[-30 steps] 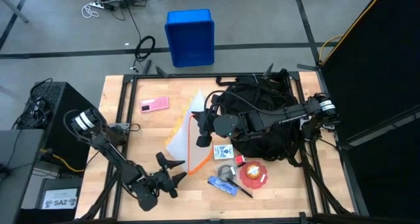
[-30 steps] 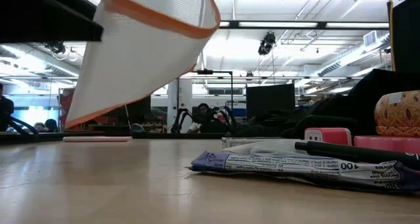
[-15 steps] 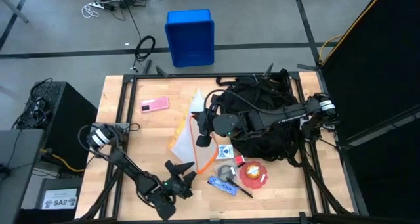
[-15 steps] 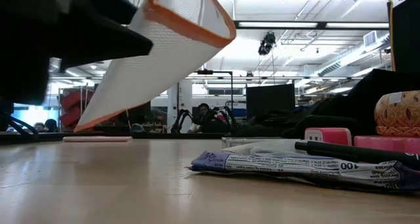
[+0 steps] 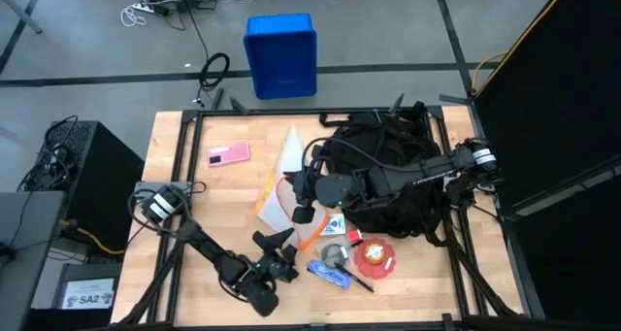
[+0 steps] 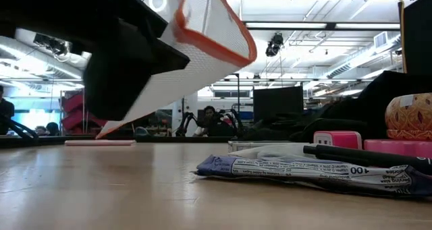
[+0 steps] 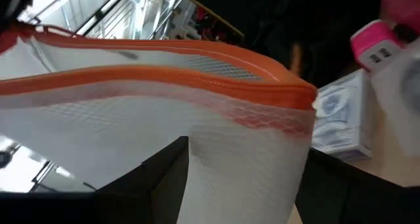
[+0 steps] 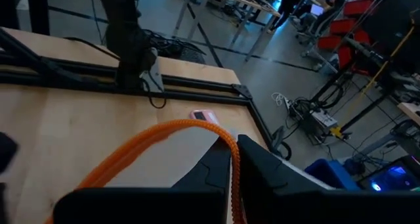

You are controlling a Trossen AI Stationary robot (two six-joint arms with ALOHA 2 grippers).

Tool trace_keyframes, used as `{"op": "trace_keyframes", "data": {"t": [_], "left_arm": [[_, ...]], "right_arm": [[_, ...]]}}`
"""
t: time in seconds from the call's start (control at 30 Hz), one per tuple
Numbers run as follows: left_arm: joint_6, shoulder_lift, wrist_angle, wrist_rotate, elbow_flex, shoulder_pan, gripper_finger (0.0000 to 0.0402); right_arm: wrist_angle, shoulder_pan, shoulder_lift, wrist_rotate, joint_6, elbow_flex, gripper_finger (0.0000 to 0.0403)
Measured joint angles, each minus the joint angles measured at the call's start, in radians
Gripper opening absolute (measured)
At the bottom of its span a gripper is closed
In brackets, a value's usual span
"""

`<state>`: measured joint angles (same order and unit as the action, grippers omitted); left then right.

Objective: Unpack backpack
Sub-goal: Prepare the zip bag to put the objects

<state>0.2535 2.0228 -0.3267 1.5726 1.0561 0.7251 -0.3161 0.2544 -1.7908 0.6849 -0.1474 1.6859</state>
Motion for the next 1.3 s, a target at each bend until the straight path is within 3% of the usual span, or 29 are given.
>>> {"op": "trace_keyframes", "data": {"t": [0.13,0.3,0.37,0.6,0.83,1.03,1.3], "left_arm": [[0.000,0.000,-0.010,0.000,0.000,-0.018,0.0181],[0.003,-0.012,-0.030,-0.001,0.000,-0.017,0.0040],[0.005,-0.014,-0.029,-0.001,0.000,-0.010,0.0014],[0.001,-0.111,-0.048,-0.003,0.000,0.048,0.0000],[-0.036,-0.347,-0.046,-0.002,-0.035,0.131,0.0000],[-0.199,-0.556,-0.045,0.001,-0.227,0.171,0.0000],[-0.555,-0.691,-0.050,-0.001,-0.518,0.166,0.0000]], "right_arm": [[-0.024,0.012,0.000,0.000,0.011,0.000,0.0000],[-0.100,0.019,0.000,0.000,0.042,0.000,0.0000],[-0.130,0.019,0.000,0.000,0.058,0.000,0.0000],[-0.256,0.017,0.000,0.001,0.095,0.000,0.0000],[-0.385,-0.015,0.000,-0.059,0.195,0.000,0.0000],[-0.414,-0.041,0.000,-0.171,0.253,0.000,0.0000],[-0.381,-0.062,0.000,-0.248,0.259,0.000,0.0000]]}}
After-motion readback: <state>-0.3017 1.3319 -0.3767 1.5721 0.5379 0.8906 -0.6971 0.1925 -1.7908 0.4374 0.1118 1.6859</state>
